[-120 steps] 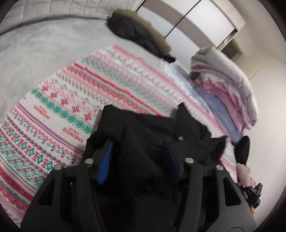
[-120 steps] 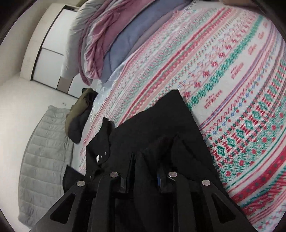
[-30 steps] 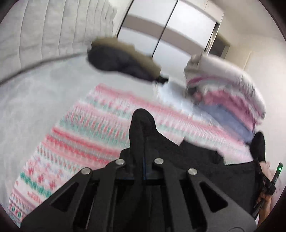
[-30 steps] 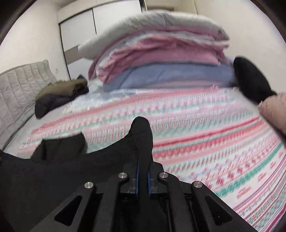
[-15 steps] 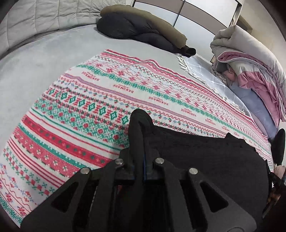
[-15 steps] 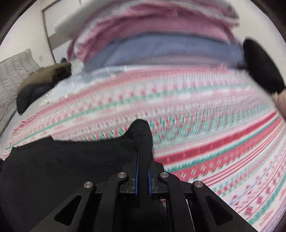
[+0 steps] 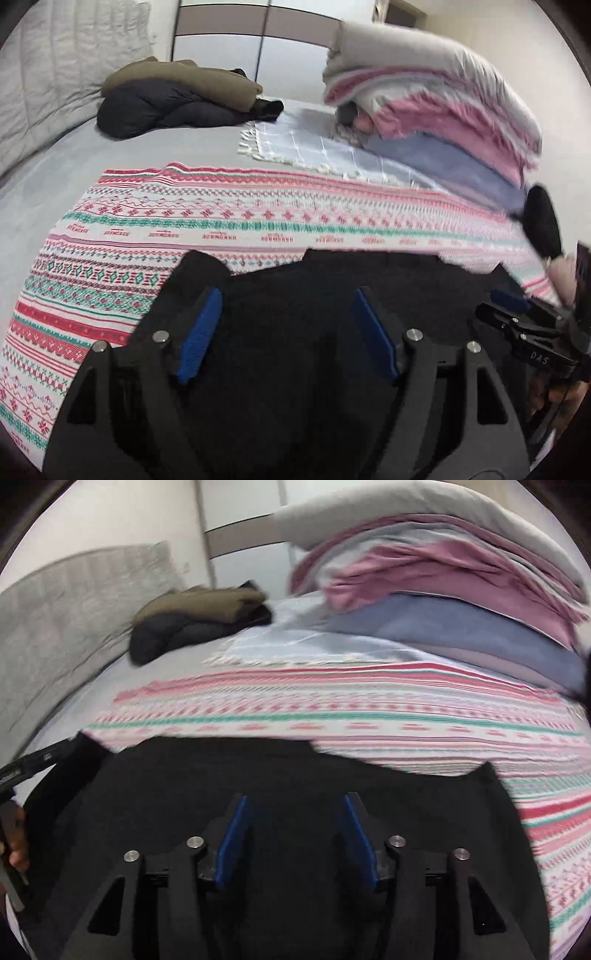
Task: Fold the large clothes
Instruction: 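Open both tools and smooth the folded coat flat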
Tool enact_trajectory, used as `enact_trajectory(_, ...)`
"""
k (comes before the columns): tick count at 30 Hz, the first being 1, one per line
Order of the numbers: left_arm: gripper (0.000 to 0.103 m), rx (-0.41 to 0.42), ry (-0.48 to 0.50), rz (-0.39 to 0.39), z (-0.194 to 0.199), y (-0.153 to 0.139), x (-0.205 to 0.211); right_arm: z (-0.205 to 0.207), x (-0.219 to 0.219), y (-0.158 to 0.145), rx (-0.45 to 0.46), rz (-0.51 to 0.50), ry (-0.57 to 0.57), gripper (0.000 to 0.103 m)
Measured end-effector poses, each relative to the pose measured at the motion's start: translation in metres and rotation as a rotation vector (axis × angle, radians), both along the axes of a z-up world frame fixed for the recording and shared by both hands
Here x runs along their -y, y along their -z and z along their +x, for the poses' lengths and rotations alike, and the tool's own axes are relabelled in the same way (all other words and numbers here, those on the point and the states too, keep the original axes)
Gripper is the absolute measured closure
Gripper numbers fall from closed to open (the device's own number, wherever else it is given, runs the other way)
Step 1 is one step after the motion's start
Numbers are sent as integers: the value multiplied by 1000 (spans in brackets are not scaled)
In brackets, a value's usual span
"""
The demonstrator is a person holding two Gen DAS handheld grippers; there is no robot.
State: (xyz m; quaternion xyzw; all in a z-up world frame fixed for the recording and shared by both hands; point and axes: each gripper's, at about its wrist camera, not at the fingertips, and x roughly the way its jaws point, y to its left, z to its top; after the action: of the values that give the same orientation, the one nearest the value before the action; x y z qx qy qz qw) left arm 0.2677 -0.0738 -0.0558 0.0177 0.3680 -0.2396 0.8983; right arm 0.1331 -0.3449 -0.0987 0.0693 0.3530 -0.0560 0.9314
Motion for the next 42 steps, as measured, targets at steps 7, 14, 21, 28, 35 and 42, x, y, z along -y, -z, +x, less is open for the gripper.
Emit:
enact_trajectory(7,29,-122,-166,136,47,53,-69,5,47,47,-135,-12,19,39)
enact_trajectory(14,29,-192,-405,14,49,37,-168,-62,176,48,-170,58,412,39)
enact_trajectory(21,15,-164,-268,-89,-39,-27,-132,-118,137,-11,-61,43,373,34)
enact_trajectory(28,10,-241,-121,-169,-111,-27,-98,-135,39,-31,-40,6,199,26)
enact_trajectory(35,10,-315,-163,-132,-150,34,-114,-163,6,25,-110,147,159,25)
enact_trajectory(42,9,-226,-278,-94,-181,-5,-147,-172,25,33,-207,117,301,25)
